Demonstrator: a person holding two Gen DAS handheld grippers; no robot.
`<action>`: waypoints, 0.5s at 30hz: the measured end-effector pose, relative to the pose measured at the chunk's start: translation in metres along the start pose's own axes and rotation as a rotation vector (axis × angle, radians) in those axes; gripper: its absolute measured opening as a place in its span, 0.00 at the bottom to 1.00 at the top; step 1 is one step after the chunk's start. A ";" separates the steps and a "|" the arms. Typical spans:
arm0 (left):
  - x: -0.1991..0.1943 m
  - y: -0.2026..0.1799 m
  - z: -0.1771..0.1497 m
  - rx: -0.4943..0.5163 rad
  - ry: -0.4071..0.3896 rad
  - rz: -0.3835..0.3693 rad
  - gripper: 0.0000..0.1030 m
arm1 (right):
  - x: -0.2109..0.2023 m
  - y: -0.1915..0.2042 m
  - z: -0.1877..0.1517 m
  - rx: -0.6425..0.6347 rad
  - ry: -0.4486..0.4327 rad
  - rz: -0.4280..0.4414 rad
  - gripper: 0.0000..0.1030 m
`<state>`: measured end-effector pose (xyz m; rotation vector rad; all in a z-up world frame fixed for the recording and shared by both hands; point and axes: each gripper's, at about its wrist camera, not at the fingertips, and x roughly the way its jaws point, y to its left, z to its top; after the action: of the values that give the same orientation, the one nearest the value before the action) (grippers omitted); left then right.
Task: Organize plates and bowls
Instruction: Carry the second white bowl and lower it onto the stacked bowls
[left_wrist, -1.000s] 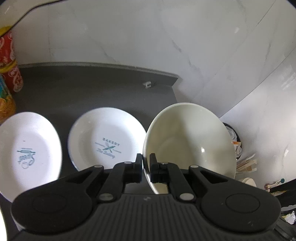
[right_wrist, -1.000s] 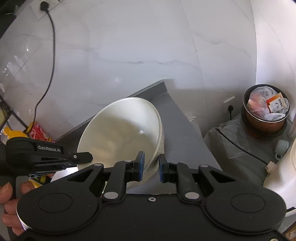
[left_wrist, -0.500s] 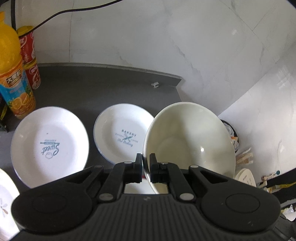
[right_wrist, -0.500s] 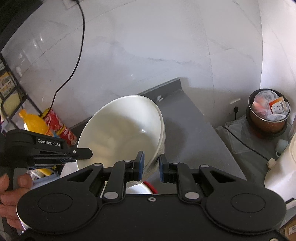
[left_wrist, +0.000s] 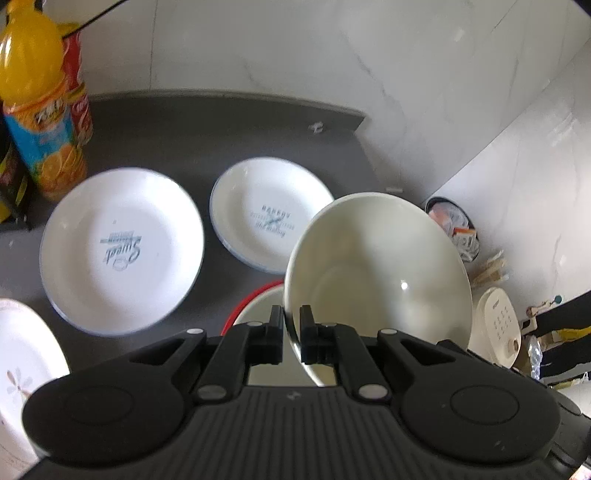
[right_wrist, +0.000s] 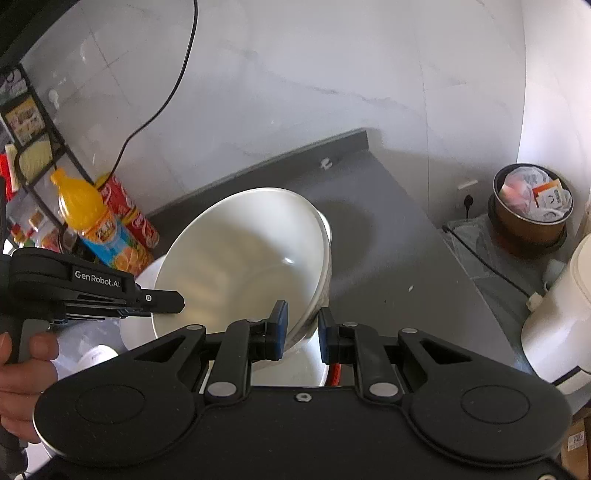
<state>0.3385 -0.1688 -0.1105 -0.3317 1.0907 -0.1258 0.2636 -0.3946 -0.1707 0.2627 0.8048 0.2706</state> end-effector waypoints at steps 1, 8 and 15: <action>0.000 0.002 -0.003 0.001 0.005 0.003 0.06 | 0.000 0.001 -0.002 -0.002 0.006 0.000 0.17; 0.002 0.011 -0.019 0.004 0.033 0.027 0.06 | 0.003 0.009 -0.016 -0.013 0.043 -0.006 0.17; 0.010 0.018 -0.030 -0.004 0.070 0.056 0.06 | 0.009 0.014 -0.026 -0.034 0.083 -0.013 0.17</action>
<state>0.3157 -0.1601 -0.1370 -0.3023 1.1685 -0.0858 0.2480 -0.3754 -0.1893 0.2151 0.8832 0.2844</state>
